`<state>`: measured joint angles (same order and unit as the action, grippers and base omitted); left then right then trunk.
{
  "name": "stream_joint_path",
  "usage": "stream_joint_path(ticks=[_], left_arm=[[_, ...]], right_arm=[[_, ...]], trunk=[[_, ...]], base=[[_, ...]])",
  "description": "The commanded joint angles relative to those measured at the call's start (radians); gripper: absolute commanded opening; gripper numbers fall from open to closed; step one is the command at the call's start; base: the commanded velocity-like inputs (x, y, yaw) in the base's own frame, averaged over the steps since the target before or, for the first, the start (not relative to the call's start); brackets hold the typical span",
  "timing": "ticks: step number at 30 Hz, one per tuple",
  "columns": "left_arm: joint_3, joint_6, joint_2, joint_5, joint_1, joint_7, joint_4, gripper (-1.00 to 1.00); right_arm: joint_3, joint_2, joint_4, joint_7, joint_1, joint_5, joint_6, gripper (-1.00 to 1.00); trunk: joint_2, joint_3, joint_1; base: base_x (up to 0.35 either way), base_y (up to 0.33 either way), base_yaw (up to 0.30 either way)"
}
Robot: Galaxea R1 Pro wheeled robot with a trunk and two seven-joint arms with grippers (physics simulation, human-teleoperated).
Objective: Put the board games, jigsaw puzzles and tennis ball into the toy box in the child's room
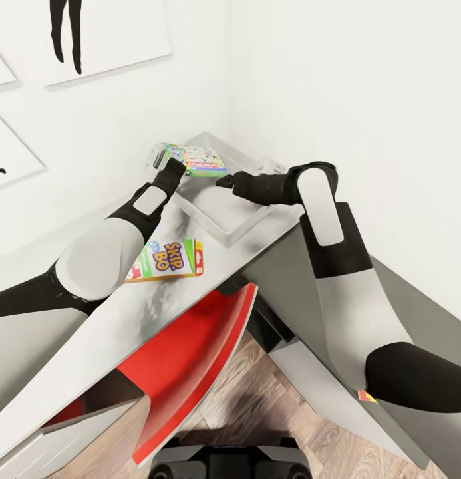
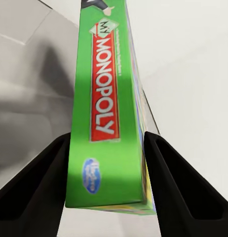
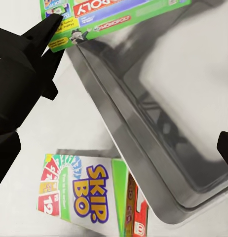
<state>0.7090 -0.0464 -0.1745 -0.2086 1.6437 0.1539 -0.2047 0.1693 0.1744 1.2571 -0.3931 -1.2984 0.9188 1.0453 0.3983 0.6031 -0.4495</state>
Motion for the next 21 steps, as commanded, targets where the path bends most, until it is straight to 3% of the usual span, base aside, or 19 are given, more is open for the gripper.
stream_joint_path(ticks=[1, 13, 21], left_arm=[[-0.001, -0.002, 0.0, -0.009, 0.001, 0.001, 0.001, -1.0], [-0.002, -0.006, 0.0, -0.009, 0.002, 0.014, 0.001, -1.0], [-0.002, -0.005, 0.0, -0.01, 0.012, 0.015, 0.0, -1.0]], right_arm=[[0.006, 0.0, 0.001, -0.01, -0.001, 0.009, 0.002, 1.0], [0.015, 0.0, 0.001, -0.01, -0.001, 0.008, 0.002, 1.0], [0.017, 0.0, 0.056, -0.01, -0.001, 0.009, 0.002, 1.0]], trunk=[[0.002, 0.003, 0.0], [0.002, 0.01, 0.0], [0.002, 0.01, 0.0]], base=[[0.0, 0.0, 0.0], [0.0, 0.0, 0.0], [0.0, 0.0, 0.0]])
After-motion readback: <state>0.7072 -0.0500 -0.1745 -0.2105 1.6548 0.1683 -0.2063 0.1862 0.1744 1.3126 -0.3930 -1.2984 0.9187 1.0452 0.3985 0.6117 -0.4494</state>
